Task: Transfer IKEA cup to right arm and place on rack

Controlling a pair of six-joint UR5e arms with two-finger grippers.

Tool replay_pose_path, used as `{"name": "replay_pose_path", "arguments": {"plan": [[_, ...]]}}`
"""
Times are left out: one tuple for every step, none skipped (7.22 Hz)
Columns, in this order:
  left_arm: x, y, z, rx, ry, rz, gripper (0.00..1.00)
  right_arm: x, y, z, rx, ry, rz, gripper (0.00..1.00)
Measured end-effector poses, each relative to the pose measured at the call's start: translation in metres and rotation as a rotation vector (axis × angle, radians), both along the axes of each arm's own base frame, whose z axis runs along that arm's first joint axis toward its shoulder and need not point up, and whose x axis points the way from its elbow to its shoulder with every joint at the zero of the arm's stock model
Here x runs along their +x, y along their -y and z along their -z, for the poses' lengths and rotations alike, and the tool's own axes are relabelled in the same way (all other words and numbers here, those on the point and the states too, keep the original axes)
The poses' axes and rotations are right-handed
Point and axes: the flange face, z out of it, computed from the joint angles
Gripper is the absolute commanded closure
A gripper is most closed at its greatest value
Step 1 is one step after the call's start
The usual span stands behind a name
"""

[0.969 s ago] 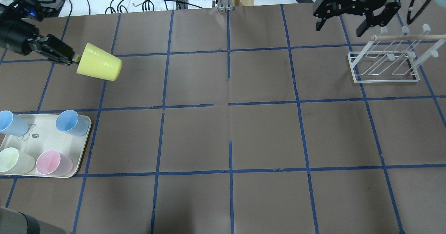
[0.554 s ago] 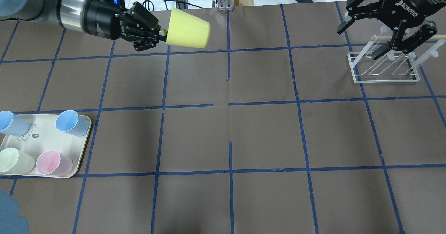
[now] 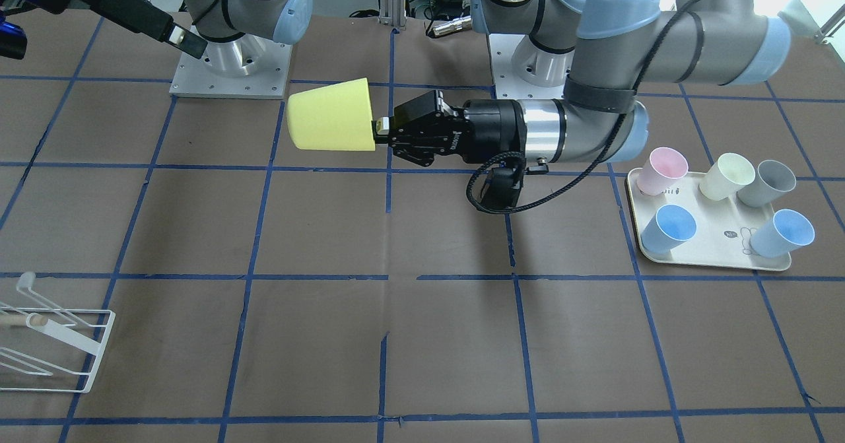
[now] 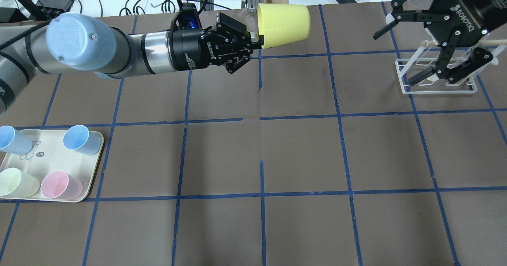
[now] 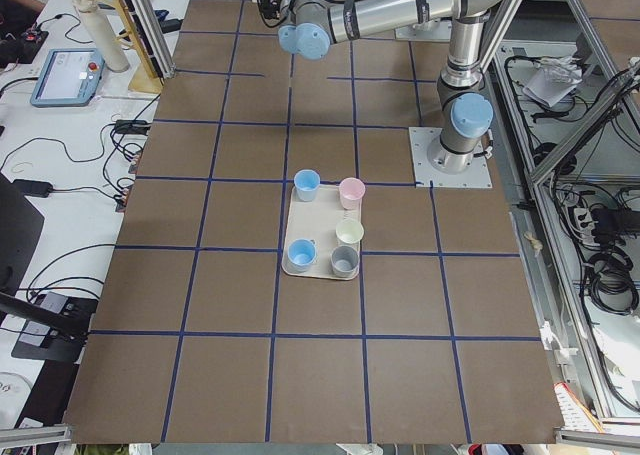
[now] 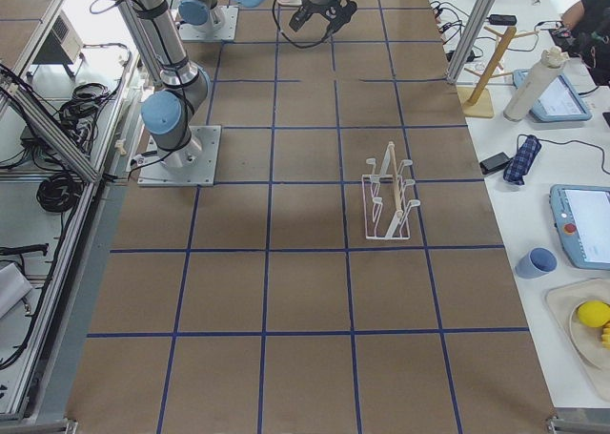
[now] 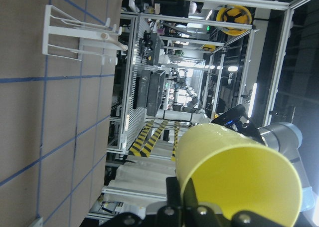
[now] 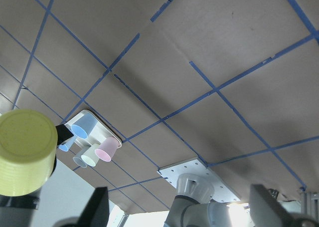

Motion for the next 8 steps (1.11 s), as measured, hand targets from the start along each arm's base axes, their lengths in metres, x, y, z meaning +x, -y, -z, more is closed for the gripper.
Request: {"name": "replay_pose_path", "arguments": {"plan": [[-0.013, -0.012, 0.006, -0.005, -0.024, -0.027, 1.00, 0.002, -0.002, -0.002, 0.085, 0.011, 0.103, 0.00], [-0.024, -0.022, 0.010, -0.011, -0.041, -0.047, 1.00, 0.006, 0.001, -0.003, 0.189, 0.052, 0.240, 0.00], [-0.033, -0.031, 0.014, -0.014, -0.056, -0.070, 1.00, 0.010, 0.007, -0.002, 0.278, 0.110, 0.353, 0.00], [-0.041, -0.037, 0.015, -0.018, -0.071, -0.089, 1.00, 0.010, 0.014, 0.002, 0.337, 0.146, 0.410, 0.00], [-0.046, -0.040, 0.015, -0.019, -0.079, -0.097, 1.00, 0.009, 0.020, 0.008, 0.379, 0.162, 0.442, 0.00], [-0.050, -0.043, 0.014, -0.022, -0.083, -0.096, 1.00, 0.006, 0.030, 0.019, 0.419, 0.171, 0.465, 0.00], [-0.054, -0.047, 0.011, -0.026, -0.087, -0.093, 1.00, 0.001, 0.045, 0.034, 0.447, 0.182, 0.479, 0.00], [-0.059, -0.051, 0.007, -0.030, -0.093, -0.091, 1.00, -0.002, 0.056, 0.045, 0.458, 0.191, 0.485, 0.00]]}}
